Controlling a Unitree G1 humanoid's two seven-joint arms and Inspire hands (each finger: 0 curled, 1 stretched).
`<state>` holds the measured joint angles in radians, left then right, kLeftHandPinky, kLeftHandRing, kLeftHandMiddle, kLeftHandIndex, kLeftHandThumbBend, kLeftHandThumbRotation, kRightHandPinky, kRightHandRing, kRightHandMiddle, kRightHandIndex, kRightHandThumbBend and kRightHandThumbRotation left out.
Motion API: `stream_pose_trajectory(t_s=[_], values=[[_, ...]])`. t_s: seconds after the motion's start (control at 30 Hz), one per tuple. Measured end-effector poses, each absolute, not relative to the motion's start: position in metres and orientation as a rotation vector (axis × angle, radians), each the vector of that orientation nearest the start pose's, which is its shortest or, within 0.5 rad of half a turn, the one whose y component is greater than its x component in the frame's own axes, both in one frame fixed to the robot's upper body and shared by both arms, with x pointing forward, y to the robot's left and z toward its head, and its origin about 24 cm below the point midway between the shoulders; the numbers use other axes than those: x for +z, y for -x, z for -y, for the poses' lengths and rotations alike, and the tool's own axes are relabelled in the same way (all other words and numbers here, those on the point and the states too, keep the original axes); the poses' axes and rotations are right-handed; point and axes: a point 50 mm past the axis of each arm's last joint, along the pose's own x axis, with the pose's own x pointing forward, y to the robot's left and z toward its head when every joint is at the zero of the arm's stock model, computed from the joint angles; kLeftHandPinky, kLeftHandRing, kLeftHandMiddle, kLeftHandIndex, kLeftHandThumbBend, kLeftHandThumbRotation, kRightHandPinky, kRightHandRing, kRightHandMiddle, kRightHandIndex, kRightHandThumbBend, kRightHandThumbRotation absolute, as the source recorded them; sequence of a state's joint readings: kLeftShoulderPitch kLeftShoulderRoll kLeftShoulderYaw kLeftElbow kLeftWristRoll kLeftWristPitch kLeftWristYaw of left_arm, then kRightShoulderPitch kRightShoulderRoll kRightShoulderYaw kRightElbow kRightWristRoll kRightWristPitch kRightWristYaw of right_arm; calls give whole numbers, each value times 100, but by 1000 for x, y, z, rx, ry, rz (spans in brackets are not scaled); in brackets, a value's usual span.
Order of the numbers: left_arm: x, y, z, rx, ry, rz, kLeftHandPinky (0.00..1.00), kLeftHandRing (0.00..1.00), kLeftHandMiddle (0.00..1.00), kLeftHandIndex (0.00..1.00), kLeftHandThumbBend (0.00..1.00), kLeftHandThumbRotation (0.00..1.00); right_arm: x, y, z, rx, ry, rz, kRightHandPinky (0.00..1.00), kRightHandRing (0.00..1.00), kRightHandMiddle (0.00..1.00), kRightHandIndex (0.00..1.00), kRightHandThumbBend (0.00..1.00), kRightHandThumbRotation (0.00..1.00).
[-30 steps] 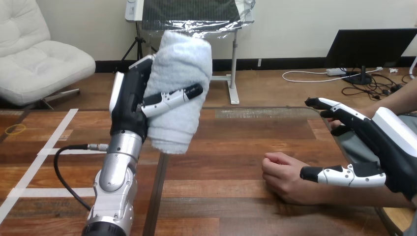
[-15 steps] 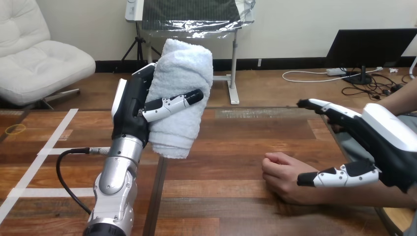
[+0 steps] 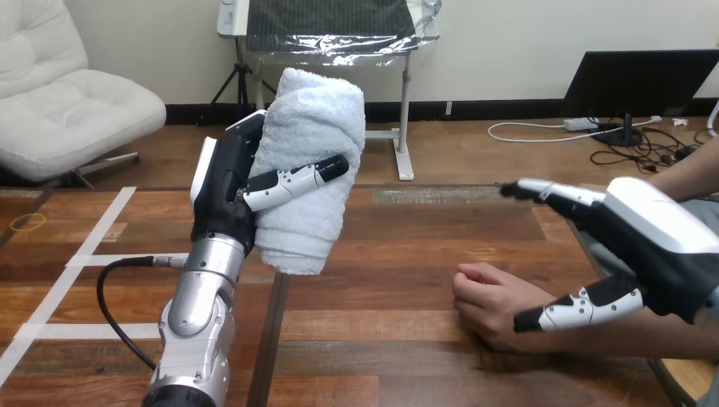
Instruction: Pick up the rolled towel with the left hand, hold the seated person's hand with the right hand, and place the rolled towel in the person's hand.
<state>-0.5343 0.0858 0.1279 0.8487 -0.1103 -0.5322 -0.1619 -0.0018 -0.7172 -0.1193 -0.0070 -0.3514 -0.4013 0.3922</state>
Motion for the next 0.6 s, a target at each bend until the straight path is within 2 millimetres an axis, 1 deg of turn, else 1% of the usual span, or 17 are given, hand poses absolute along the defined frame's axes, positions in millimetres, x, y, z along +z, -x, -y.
stream_pose_trajectory(t_s=[0.6], values=[[53,-338,-158,-123,39,214,28,33,38,40,55,0,103,-250,259,502,1206,96,87,86,87,86,100,34]])
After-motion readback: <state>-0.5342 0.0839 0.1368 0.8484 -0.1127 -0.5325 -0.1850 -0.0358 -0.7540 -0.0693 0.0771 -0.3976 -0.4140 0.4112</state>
